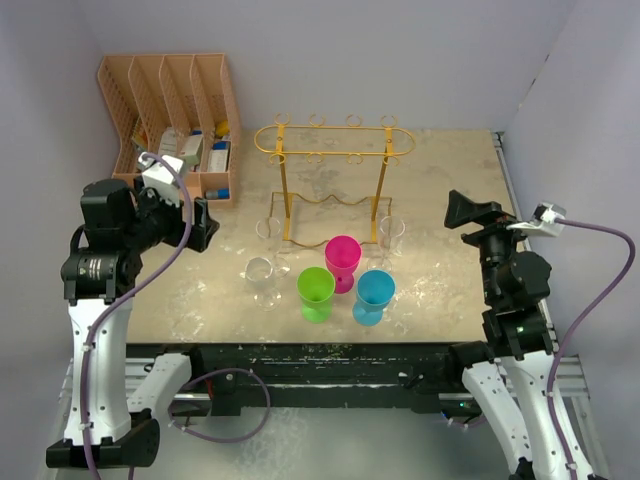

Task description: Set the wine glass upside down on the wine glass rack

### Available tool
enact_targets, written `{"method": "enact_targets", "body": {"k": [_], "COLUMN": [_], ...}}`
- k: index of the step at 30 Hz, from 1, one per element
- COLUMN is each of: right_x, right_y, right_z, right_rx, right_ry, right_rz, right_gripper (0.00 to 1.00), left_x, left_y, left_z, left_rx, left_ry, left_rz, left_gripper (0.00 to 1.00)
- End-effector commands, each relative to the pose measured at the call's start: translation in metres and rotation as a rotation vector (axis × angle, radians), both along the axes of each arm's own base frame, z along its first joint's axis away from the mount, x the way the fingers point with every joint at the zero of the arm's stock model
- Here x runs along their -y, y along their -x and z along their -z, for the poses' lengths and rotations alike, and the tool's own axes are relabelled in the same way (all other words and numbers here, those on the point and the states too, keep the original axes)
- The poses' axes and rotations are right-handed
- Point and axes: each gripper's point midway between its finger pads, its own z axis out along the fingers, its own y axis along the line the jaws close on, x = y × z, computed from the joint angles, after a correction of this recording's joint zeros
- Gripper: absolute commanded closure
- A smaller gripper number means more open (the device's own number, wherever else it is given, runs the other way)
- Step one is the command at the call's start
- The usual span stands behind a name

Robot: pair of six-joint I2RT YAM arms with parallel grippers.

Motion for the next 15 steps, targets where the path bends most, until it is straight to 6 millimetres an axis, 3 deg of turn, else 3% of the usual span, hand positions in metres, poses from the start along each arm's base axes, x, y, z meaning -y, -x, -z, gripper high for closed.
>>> {"method": "enact_targets", "body": {"k": [1, 3, 5, 12, 15], "right_x": [0.001, 0.002, 0.001, -0.003, -0.005], "right_y": [0.005, 0.005, 0.004, -0.005, -0.008], "right_z": [-0.020, -0.017, -0.015, -0.015, -0.016], "right_rx": [0.055, 0.055, 0.057, 0.031, 0.026], "right_ry": [0.031, 0.031, 0.031, 0.059, 0.068], "right_rz": [0.004, 0.010, 0.003, -0.012, -0.018], "right_gripper": [0.00, 0.00, 0.00, 0.00, 0.00], "left_x": [-0.017, -0.040, -0.050, -0.054, -0.031], "left_y": [-0.015, -0.017, -0.012, -0.005, -0.003], "left_z": [-0.002, -0.013, -0.021, -0.020, -0.004], "left_rx": [0.008, 0.039, 0.057, 0.064, -0.022], "left_ry": [0.034, 0.015, -0.049, -0.140, -0.104], "left_rz": [-0.149, -0.300, -0.325, -0.280, -0.143], "left_gripper": [0.00, 0.00, 0.00, 0.00, 0.00]}}
